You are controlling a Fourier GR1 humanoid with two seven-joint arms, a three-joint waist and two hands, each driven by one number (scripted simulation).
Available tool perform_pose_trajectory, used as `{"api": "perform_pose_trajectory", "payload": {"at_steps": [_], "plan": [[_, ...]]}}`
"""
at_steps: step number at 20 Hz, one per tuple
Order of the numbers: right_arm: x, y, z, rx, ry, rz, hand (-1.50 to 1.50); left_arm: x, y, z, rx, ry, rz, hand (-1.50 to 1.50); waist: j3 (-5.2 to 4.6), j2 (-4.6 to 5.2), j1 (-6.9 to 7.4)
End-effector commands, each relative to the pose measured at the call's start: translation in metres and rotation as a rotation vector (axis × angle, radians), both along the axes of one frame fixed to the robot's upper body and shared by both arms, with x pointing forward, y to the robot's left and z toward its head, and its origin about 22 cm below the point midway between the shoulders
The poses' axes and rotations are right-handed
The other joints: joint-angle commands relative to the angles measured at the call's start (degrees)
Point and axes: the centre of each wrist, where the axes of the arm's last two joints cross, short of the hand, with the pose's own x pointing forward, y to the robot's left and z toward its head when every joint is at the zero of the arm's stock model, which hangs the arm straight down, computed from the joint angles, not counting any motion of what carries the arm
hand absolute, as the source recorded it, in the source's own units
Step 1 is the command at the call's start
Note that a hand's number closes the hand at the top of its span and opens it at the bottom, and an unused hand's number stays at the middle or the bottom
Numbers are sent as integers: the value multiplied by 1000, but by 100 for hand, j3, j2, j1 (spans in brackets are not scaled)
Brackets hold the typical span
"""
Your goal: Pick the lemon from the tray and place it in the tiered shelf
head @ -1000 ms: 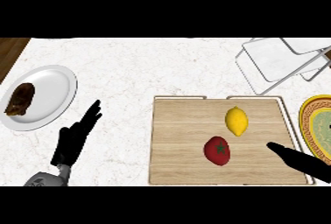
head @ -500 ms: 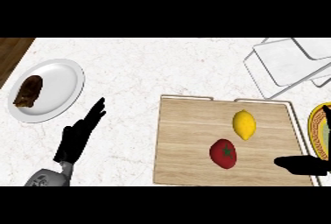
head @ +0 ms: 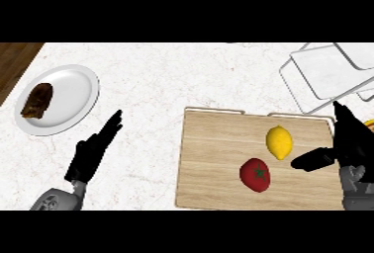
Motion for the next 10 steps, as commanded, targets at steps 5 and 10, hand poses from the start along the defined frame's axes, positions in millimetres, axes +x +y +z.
{"api": "perform_pose_trajectory", "payload": {"at_steps": [5,10], "plan": [[44,36,-23,-26,270,-185,-150,-4,-2,-6,11,33,24,0,6,-31,-142],[65,59,-25,-21,297,-186,-150,-5,10,-2,24,35,45,0,7,-66,-248]]}}
